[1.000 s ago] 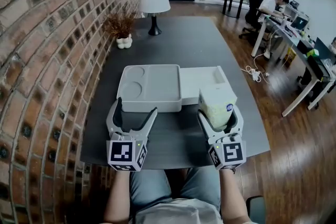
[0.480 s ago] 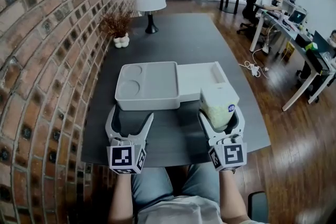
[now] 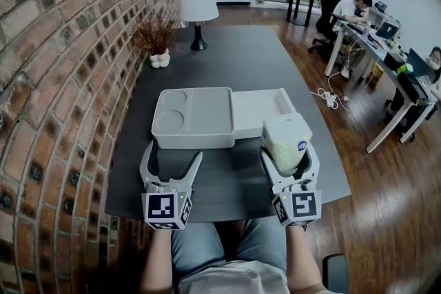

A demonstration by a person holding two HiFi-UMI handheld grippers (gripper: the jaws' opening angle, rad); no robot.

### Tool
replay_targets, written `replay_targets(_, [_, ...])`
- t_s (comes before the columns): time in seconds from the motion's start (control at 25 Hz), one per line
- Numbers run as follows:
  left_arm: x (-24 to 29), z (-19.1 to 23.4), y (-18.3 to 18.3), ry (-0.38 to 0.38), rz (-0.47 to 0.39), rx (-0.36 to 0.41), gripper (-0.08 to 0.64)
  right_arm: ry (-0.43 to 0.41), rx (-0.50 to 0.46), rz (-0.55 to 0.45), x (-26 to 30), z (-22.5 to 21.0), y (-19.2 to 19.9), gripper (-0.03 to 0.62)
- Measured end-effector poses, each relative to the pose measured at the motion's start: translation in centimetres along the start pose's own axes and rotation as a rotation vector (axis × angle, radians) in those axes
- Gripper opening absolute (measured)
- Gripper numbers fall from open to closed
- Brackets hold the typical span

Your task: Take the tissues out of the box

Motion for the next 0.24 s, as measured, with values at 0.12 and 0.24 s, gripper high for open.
replay_targets(0.12, [0.1, 0.1, -0.7, 0.002, -0.010, 0.006, 0.463, 0.009, 0.007, 0.004, 0.1, -0.3, -0.4, 0.427])
replay_targets(0.24, [0.2, 0.3, -1.3, 0.002, -0.014, 0.014, 0.462, 0.019, 0.016, 0.021, 0.2, -0.8, -0.8, 0.426])
Point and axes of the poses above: the fingertips, and each gripper's own axes: x forward along the fingers, z to its left, y out of its underside, the point moved 7 cm from there along -x, backward along the fingers, and after that the axes turned 10 degrees about z, right-handed, at the moved point
